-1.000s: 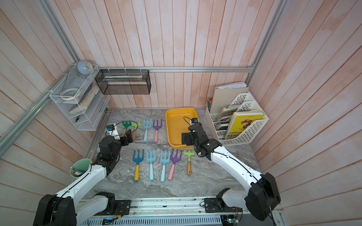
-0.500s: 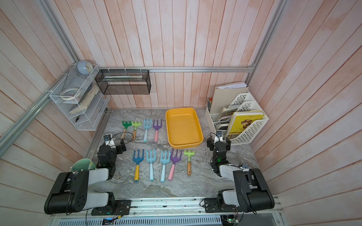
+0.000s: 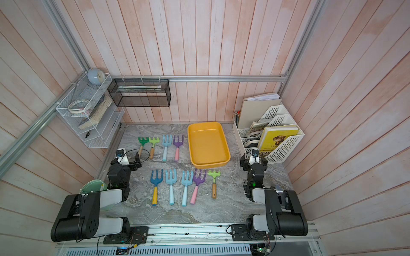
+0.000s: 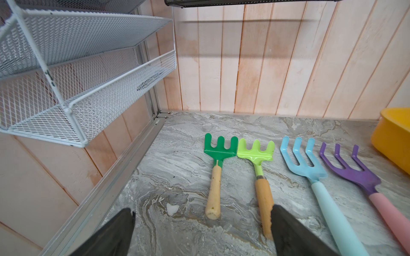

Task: Take the hand rake out of the storage box
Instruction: Reset both arms

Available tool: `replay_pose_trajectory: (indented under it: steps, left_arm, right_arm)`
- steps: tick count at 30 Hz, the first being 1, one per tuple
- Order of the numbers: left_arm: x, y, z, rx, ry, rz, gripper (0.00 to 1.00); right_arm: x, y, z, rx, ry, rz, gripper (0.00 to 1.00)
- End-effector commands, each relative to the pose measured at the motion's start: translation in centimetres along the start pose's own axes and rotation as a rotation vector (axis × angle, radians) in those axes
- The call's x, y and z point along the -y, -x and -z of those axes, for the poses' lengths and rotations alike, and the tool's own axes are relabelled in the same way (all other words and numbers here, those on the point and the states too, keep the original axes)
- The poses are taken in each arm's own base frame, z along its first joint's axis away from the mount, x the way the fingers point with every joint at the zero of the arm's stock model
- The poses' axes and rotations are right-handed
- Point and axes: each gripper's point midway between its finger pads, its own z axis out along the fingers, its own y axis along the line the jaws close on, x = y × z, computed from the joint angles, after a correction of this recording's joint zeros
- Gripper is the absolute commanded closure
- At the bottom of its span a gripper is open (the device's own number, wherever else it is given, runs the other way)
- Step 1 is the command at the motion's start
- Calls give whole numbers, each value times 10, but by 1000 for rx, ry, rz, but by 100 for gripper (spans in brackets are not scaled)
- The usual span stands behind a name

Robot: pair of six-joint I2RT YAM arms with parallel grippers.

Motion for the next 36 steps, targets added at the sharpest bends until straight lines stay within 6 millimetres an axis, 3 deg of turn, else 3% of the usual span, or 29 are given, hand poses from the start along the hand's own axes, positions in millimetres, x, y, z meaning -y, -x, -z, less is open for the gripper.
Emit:
replay_pose_trajectory:
  steps: [1, 4, 6, 9, 11, 21, 26, 36]
  left_arm:
    - [12, 4, -1, 7, -60, -28, 0]
    - [15, 6, 11, 30, -86, 61, 0]
    - [37, 21, 28, 160, -215, 59, 0]
    - [34, -4, -1, 80, -168, 73, 0]
    - [42, -12, -10, 20, -199, 46, 0]
    - [50, -10, -1, 70, -167, -8, 0]
    - [41, -12, -12, 27, -165, 43, 0]
    - [41, -10, -9, 42, -162, 42, 0]
  right_arm:
    - [-9, 6, -4, 9, 78, -93, 2]
    - [-21, 5, 7, 83, 171, -120, 2]
    - [-16, 1, 7, 136, 140, -141, 2]
    - [-10, -8, -9, 30, 90, -152, 2]
    - [-10, -7, -8, 51, 87, -154, 2]
    - [-18, -4, -4, 86, 106, -114, 2]
    - [-12, -5, -7, 73, 78, -137, 2]
    - [-11, -4, -7, 76, 76, -137, 2]
